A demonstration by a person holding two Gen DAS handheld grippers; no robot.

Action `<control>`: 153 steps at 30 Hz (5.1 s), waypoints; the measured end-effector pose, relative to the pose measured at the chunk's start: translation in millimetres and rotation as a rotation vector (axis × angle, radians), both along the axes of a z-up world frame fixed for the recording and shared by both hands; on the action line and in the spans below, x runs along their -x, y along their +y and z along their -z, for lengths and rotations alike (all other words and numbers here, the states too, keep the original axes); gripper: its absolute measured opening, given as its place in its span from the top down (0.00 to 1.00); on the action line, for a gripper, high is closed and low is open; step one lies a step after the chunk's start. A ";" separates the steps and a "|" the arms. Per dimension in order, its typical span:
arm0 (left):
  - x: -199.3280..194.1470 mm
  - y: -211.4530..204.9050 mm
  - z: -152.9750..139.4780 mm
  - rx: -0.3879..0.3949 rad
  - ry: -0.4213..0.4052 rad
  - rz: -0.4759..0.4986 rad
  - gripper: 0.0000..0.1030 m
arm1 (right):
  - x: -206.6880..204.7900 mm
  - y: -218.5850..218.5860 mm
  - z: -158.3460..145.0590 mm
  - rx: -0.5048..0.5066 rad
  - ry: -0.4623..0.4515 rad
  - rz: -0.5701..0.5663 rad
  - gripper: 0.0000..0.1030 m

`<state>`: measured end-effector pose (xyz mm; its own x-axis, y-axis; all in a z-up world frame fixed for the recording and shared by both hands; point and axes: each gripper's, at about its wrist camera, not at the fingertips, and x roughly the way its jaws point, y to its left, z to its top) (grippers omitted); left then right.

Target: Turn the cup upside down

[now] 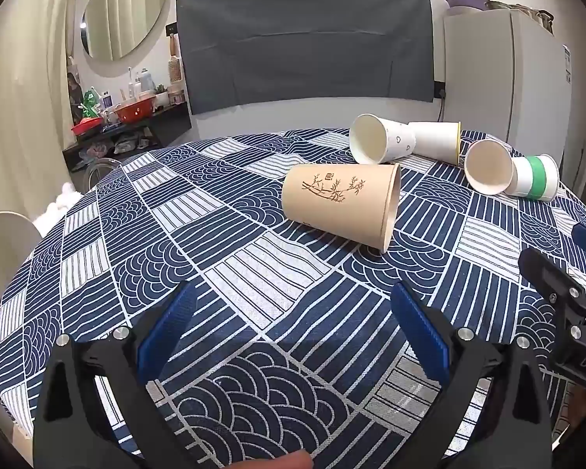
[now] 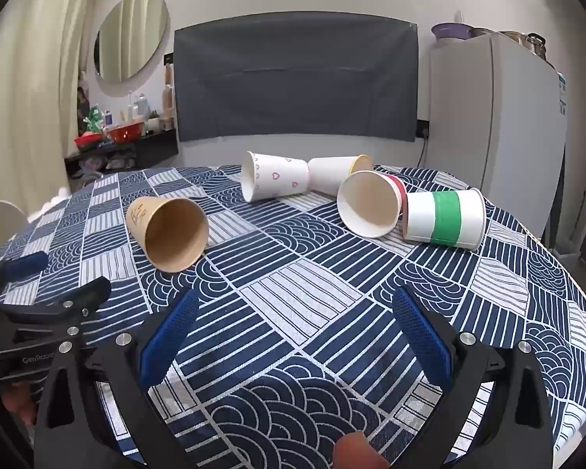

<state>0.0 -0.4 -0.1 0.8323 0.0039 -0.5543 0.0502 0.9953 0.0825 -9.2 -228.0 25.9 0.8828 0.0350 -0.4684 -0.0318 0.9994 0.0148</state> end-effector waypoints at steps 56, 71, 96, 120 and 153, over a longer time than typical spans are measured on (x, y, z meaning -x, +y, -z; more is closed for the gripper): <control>1.1 -2.6 -4.5 -0.008 -0.010 -0.001 0.06 | 1.3 2.9 -1.1 0.015 0.004 -0.002 0.07; 1.7 -3.0 -4.4 -0.009 -0.012 -0.003 0.06 | 1.8 3.6 -2.9 0.020 0.004 -0.009 0.07; -10.7 -30.4 -22.8 -0.016 0.014 0.095 0.06 | -17.3 -46.0 -23.2 0.121 0.049 0.008 0.07; -105.4 -171.1 -43.7 -0.130 0.225 0.340 0.06 | -116.8 -130.9 -26.1 0.657 0.198 -0.162 0.08; -117.7 -220.7 -35.0 -0.272 0.226 0.382 0.06 | -128.3 -166.0 -1.0 0.417 0.306 -0.556 0.22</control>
<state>117.6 -221.1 34.9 0.6624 -0.1080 -0.7414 0.4520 0.8468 0.2805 119.1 -394.1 26.9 0.6155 0.2031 -0.7615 -0.5876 0.7621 -0.2717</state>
